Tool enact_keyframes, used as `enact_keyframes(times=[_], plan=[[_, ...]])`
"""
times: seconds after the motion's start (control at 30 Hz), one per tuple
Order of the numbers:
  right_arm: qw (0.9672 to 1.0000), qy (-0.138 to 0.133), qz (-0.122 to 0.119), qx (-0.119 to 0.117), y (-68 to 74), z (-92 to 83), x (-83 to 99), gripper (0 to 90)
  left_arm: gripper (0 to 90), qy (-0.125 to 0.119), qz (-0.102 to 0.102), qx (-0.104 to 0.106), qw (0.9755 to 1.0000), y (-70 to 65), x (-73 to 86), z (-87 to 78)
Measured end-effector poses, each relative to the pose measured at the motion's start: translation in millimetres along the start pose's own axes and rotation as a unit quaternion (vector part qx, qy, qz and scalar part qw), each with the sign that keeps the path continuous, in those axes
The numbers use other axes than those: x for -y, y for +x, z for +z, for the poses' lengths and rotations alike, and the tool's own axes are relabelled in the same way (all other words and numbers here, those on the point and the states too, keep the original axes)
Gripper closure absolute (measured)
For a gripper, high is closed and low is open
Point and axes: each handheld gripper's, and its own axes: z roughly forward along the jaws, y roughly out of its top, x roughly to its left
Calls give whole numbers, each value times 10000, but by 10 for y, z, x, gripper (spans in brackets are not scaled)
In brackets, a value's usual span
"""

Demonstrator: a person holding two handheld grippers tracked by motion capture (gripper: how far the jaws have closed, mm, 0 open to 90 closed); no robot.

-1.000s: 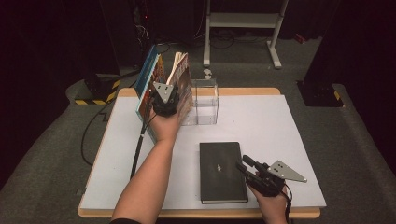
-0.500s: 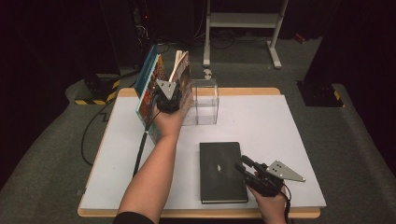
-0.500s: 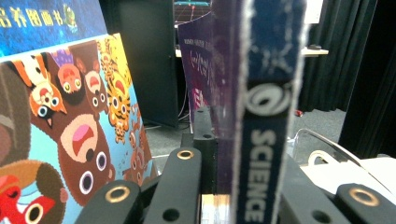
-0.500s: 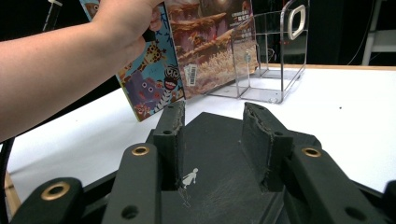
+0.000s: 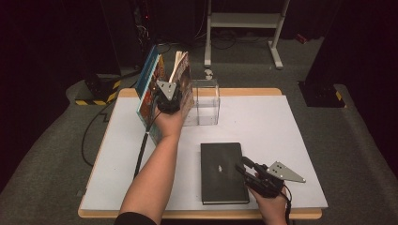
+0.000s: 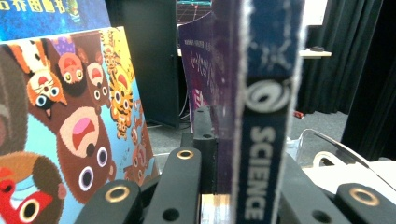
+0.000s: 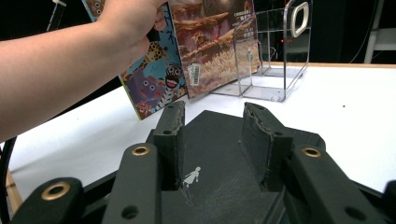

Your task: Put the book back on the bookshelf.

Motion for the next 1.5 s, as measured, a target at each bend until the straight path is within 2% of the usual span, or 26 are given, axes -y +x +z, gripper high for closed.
enact_keyframes(times=[0.27,0.4,0.43,0.5,0.63,0.73,0.83,0.93,1.03,1.2,1.27,1.37,1.5], plan=[[10000,40,-37,-53,28,24,7,594,789,68,94,-59,9999,28,31,-78],[9999,63,-66,-71,42,35,7,594,694,204,168,-37,9996,21,56,-108],[9999,66,-72,-74,41,38,6,594,670,250,97,16,9996,14,76,-124],[9999,75,-78,-77,40,38,4,592,619,358,113,88,9993,7,106,-150],[9999,101,-79,-67,32,36,2,576,579,515,128,108,9985,-15,189,-272],[9998,172,-123,-66,33,50,9,563,563,601,274,157,9977,-19,249,-384],[9996,240,-144,-65,40,69,20,555,551,648,144,256,9975,-1,288,-490],[9994,291,-155,-60,43,84,28,544,534,588,193,369,9974,-27,331,-632],[9993,333,-156,-44,33,91,37,533,531,568,83,481,9972,-11,388,-756],[9988,472,-161,18,6,115,60,504,513,676,125,787,9945,-12,527,-943],[9984,538,-155,40,-12,130,73,488,498,740,19,950,9927,-4,587,-993],[9977,635,-191,103,-37,151,90,463,478,948,-40,1231,9879,-3,703,-1071],[9966,784,-173,170,-72,170,104,439,452,1219,102,1599,9795,-17,866,-1197]])
